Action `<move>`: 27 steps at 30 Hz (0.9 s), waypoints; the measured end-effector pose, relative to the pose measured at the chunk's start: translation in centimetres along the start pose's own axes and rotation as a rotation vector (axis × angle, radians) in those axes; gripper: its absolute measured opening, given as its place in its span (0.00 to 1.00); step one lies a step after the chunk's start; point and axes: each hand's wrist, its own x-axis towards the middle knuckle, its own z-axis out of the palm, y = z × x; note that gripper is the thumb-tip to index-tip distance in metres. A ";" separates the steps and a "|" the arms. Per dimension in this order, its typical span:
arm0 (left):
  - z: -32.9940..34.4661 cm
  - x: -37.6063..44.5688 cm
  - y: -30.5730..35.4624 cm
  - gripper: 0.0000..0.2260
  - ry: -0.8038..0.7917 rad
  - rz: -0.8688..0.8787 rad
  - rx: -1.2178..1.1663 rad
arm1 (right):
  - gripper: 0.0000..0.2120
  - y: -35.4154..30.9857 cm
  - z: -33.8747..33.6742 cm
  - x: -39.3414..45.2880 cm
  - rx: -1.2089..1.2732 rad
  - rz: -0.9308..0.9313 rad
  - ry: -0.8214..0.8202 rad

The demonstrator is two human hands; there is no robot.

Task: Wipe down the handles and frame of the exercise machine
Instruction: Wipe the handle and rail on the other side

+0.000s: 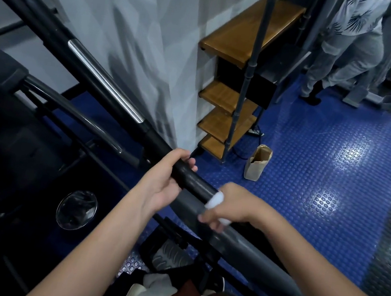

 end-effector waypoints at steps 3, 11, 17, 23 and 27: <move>-0.4 0.1 -0.3 0.06 -0.022 0.075 0.149 | 0.14 -3.4 2.4 1.6 -0.302 -0.069 0.350; -0.7 0.2 -1.7 0.13 0.123 0.283 0.436 | 0.11 3.2 4.9 -2.6 -0.871 -0.207 0.911; -0.5 0.1 -2.0 0.08 0.112 0.305 0.446 | 0.15 6.6 -1.0 -5.5 -0.173 0.006 0.009; -0.4 0.2 -2.3 0.07 0.131 0.350 0.417 | 0.22 0.2 -1.0 -0.4 0.028 0.019 -0.189; -0.3 0.2 -2.4 0.07 0.149 0.362 0.422 | 0.18 -2.7 1.9 1.6 -0.263 -0.099 0.235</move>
